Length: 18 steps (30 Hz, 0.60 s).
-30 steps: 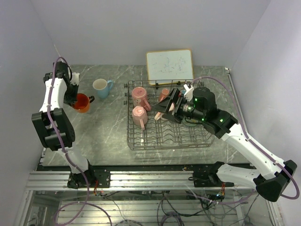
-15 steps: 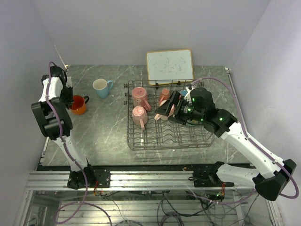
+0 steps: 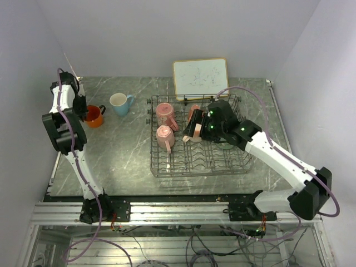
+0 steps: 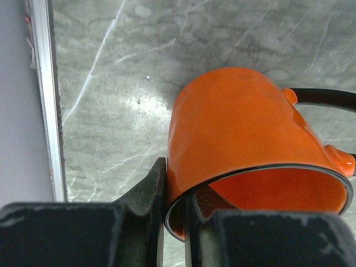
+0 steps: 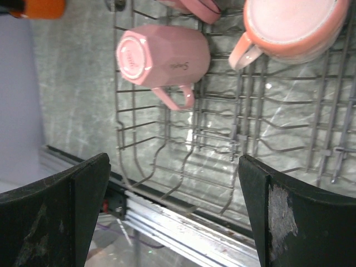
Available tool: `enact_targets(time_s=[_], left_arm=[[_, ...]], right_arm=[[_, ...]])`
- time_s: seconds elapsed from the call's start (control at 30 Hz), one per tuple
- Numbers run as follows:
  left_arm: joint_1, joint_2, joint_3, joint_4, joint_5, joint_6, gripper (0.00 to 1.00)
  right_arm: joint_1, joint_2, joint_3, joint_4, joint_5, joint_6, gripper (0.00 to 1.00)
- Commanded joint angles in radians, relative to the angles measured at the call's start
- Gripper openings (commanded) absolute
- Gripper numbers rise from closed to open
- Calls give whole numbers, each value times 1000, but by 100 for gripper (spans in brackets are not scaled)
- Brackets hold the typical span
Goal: Unload the cups from the dish rack
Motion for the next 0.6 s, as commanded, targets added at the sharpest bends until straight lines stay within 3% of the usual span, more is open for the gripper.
enact_targets(time_s=[0.0, 0.07, 0.17, 0.3, 0.5, 0.53, 0.57], left_arm=[[-4, 27, 78, 3, 41, -25, 17], [-6, 31, 87, 11, 45, -29, 22], [-15, 37, 105, 0, 56, -24, 40], [-21, -1, 89, 4, 61, -7, 80], [-19, -146, 34, 30, 38, 38, 92], [-17, -170, 30, 27, 42, 48, 100], [-15, -193, 29, 20, 46, 58, 99]], right_arm=[[10, 43, 22, -10, 70, -91, 98], [16, 62, 18, 2, 83, -106, 97], [41, 102, 20, 18, 99, -132, 97], [101, 175, 39, 34, 165, -169, 97], [186, 310, 99, 56, 245, -219, 97], [198, 332, 116, 55, 258, -231, 97], [208, 355, 135, 52, 272, -241, 96]])
